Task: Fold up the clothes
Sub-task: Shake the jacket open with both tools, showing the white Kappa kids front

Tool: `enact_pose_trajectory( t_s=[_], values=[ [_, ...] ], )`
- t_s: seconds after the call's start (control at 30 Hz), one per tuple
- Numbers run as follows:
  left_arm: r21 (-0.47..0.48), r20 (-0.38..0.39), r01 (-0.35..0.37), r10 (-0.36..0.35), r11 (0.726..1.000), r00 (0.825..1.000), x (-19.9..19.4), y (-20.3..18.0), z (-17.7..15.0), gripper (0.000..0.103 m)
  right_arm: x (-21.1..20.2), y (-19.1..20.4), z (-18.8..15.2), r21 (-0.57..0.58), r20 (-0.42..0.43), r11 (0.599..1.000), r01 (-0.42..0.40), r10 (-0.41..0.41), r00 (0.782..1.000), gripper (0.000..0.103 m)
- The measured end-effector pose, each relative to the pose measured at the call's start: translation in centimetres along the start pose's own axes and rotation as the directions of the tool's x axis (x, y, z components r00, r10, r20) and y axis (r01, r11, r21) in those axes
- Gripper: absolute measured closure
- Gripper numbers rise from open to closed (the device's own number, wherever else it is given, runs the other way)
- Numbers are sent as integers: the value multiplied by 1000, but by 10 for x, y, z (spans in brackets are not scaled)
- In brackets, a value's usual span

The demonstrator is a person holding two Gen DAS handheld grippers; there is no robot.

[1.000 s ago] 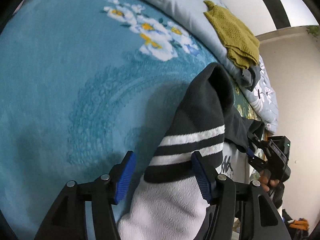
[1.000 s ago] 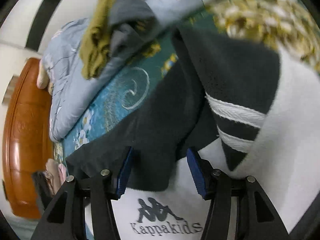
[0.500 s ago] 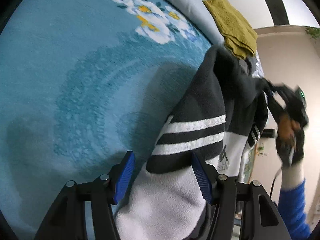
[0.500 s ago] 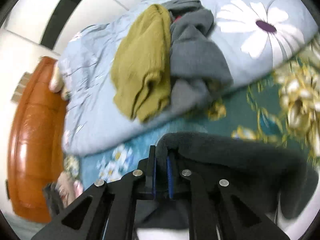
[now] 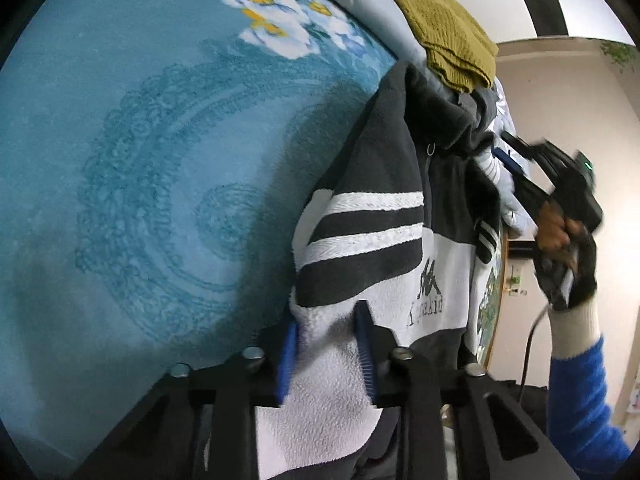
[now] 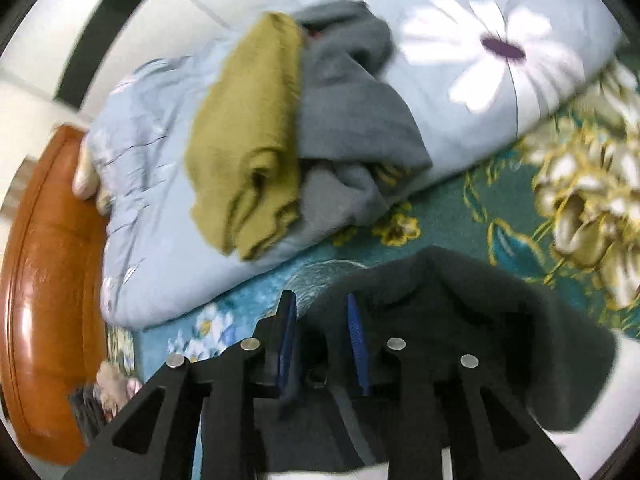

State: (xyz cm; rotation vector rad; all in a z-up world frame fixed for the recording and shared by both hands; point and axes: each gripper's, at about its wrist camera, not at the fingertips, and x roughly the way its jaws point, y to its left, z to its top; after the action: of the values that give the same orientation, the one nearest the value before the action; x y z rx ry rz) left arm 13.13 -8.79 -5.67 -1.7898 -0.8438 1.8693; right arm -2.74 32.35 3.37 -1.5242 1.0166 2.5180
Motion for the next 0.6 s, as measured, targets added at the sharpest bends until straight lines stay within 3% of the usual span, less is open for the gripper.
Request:
enact_pose_trajectory(
  t_s=[0.13,0.23,0.33,0.43,0.5,0.6],
  values=[
    [41,105,-105,100,994,989,-21,-5,6,93,-34,6,-25,-87,1,995,-46,47,999,74],
    [62,194,-206,191,977,962,-40,-8,15,93,-51,-2,-41,-110,-2,993,-48,48,999,74],
    [66,289,-366,334,928,897,-70,-9,40,93,-63,-13,-56,-128,-3,991,-36,36,999,74],
    [60,334,-444,402,894,853,-98,1,66,93,-76,-25,-71,-145,-4,989,-24,24,1000,74],
    [107,334,-535,476,838,813,-91,-5,80,93,-80,-40,-79,-137,-9,991,3,-4,1000,74],
    [234,342,-674,590,701,732,-59,-13,84,93,-95,-65,-94,-101,-19,995,18,-20,1000,74]
  ],
)
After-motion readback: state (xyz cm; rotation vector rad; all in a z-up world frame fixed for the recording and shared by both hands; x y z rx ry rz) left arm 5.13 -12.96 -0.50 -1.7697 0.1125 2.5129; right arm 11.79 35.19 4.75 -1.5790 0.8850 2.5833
